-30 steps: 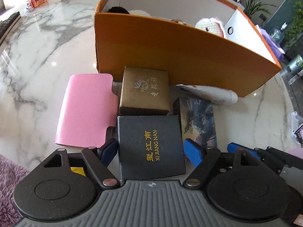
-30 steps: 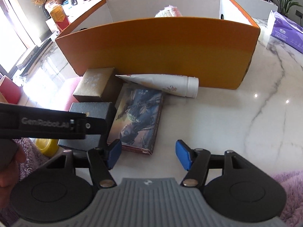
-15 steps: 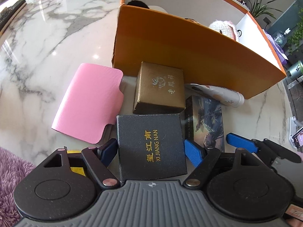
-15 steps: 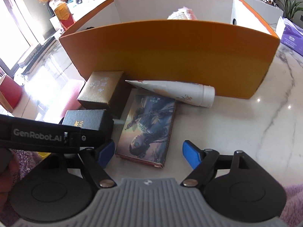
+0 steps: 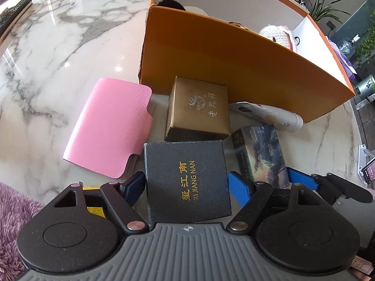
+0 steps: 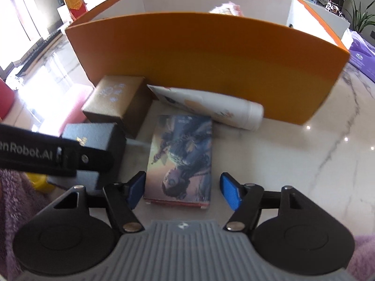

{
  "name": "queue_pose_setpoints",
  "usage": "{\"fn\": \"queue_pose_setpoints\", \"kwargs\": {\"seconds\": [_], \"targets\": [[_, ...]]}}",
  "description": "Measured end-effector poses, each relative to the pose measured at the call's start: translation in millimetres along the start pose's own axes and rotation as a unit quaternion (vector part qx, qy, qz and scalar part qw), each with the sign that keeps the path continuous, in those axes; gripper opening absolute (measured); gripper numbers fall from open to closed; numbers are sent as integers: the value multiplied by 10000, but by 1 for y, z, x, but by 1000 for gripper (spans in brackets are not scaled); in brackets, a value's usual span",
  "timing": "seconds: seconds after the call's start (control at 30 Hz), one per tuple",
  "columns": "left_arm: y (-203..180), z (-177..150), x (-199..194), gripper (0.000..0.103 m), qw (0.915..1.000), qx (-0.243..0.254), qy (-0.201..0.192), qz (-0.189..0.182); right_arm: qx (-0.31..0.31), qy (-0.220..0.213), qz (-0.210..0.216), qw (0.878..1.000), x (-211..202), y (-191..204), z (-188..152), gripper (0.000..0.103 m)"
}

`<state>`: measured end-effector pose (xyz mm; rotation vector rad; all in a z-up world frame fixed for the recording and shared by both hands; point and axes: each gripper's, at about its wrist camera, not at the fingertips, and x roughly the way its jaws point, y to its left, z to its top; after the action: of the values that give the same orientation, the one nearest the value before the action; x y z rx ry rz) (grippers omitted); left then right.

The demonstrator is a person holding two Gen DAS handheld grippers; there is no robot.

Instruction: Organize objects

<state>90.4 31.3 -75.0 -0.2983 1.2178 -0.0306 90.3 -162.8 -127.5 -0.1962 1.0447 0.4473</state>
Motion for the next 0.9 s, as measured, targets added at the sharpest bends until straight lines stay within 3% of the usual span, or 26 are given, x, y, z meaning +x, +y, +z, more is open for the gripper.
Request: {"fn": "queue_pose_setpoints", "kwargs": {"seconds": [0.13,0.27,0.67,0.9], "targets": [[-7,-2,1,91,9997,206,-17,164,97,141,-53,9998,-5,-13,-5,71],[-10,-4,1,91,9993,321,-27,205,285,69,-10,9996,-6,-24,-2,84],[-6,-4,8,92,9994,289,105,163,82,177,-208,9996,12,-29,3,98],[-5,-5,7,91,9993,334,79,157,124,200,-279,9993,13,-36,4,96]]}}
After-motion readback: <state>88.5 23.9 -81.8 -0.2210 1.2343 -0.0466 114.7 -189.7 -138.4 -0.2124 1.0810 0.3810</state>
